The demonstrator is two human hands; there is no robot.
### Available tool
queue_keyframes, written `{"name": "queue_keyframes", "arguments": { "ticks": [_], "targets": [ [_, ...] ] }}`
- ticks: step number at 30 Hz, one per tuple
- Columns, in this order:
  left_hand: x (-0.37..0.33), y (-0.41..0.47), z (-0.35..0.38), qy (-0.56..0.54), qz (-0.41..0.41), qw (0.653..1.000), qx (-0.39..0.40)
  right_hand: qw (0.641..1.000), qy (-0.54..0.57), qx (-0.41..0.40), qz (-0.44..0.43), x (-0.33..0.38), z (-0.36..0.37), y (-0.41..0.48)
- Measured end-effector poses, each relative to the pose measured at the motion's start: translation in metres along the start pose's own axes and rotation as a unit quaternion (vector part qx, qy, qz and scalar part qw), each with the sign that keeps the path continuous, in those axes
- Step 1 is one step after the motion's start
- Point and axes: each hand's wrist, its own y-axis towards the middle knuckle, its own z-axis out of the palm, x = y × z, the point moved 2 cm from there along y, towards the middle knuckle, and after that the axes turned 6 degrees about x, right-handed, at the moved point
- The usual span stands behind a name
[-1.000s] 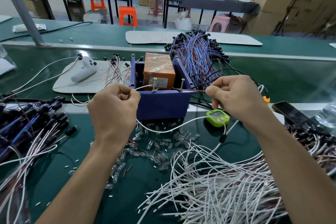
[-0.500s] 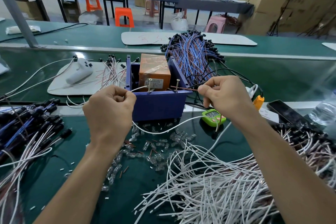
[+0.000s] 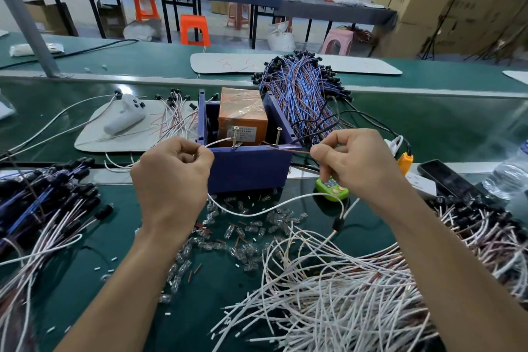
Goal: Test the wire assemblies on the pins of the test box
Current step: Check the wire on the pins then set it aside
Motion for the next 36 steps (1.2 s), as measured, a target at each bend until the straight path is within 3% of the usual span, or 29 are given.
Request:
{"name": "queue_keyframes", "arguments": {
  "ticks": [7,11,14,18,22,26,30,33,35,36],
  "targets": [
    [-0.001,-0.001,-0.002,-0.015,-0.004,1.000,-0.003,0.999,-0.021,0.011,-0.032,0.012,-0.017,-0.026],
    [-0.006,-0.003,-0.004,-0.106,-0.024,0.994,-0.009,0.991,-0.106,0.073,-0.037,0.017,-0.034,-0.039],
    [-0.015,-0.009,0.002,-0.155,-0.010,0.987,0.048,0.981,-0.167,0.090,-0.025,0.014,-0.045,-0.047],
    [-0.029,-0.025,0.010,-0.126,0.014,0.988,0.088,0.972,-0.211,0.103,0.004,0.001,-0.041,-0.062],
    [-0.031,-0.027,0.010,-0.123,-0.033,0.990,0.063,0.956,-0.275,0.103,0.023,-0.010,-0.032,-0.082],
    [-0.025,-0.025,0.010,-0.107,-0.087,0.987,0.078,0.972,-0.216,0.089,0.034,-0.015,-0.025,-0.098],
    [-0.024,-0.025,0.005,0.057,-0.051,0.990,0.122,0.984,-0.139,0.103,0.052,-0.015,-0.014,-0.108],
    [-0.035,-0.036,0.001,0.188,0.022,0.973,0.130,0.986,-0.047,0.141,0.074,-0.015,-0.001,-0.115],
    [-0.054,-0.049,-0.004,0.182,0.111,0.967,0.141,0.987,-0.020,0.141,0.078,-0.014,0.004,-0.116],
    [-0.064,-0.056,-0.003,0.160,0.155,0.957,0.184,0.987,-0.017,0.137,0.078,-0.012,0.005,-0.115]
  ]
}}
